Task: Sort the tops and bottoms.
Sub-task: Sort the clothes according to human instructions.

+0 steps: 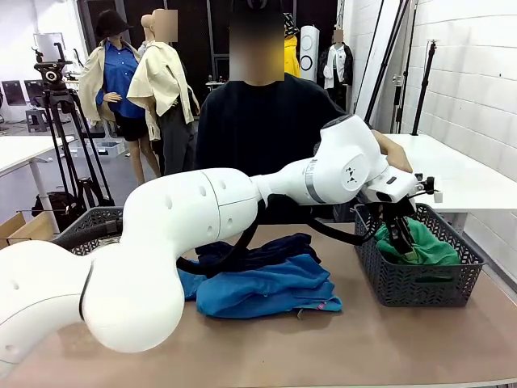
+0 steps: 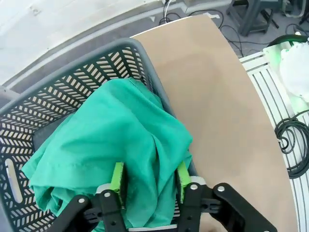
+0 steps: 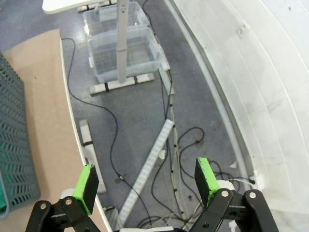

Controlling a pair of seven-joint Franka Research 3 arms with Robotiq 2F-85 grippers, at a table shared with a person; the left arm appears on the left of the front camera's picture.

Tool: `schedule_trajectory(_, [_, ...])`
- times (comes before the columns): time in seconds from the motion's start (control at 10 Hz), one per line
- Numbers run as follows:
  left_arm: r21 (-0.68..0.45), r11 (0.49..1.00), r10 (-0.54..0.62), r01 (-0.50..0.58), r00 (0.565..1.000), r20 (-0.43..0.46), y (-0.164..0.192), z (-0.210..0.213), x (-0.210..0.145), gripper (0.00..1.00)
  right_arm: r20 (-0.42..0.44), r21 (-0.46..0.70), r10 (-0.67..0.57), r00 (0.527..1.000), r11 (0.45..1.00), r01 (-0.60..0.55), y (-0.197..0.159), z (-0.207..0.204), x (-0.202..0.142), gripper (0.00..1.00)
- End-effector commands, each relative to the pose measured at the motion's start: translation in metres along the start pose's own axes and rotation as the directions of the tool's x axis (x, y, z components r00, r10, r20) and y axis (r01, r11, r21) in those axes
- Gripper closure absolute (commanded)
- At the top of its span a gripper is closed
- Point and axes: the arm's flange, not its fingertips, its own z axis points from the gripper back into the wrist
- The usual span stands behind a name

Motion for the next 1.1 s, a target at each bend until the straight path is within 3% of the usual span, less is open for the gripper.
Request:
schedule_trajectory(0.0, [-0.002, 0.999, 0.051, -0.051, 0.996, -0.072, 0.087, -0.010, 0.055, 0.00, -0.006, 0.004, 0.002, 1.000, 1.000, -0.002, -0.001, 0.000, -0.001, 0.00])
schedule_trajectory(0.4, [-0.025, 0.999, 0.039, -0.041, 0.997, -0.066, 0.089, 0.028, 0.058, 0.00, -0.006, 0.004, 0.002, 1.000, 1.000, -0.002, -0.001, 0.000, -0.001, 0.00])
schedule_trajectory(0.6, [-0.011, 0.999, 0.038, -0.039, 0.996, -0.078, 0.090, 0.071, 0.053, 0.00, -0.006, 0.004, 0.002, 1.000, 1.000, -0.002, -0.001, 0.000, -0.001, 0.00])
schedule_trajectory(0.8, [0.119, 0.988, 0.119, -0.103, 0.984, -0.132, 0.097, 0.137, 0.027, 0.00, -0.006, 0.004, 0.002, 1.000, 1.000, -0.002, -0.001, 0.000, -0.001, 0.00])
schedule_trajectory(1.0, [0.305, 0.934, 0.251, -0.185, 0.949, -0.192, 0.094, 0.221, -0.012, 0.00, -0.006, 0.004, 0.002, 1.000, 1.000, -0.002, -0.001, 0.000, -0.001, 0.00])
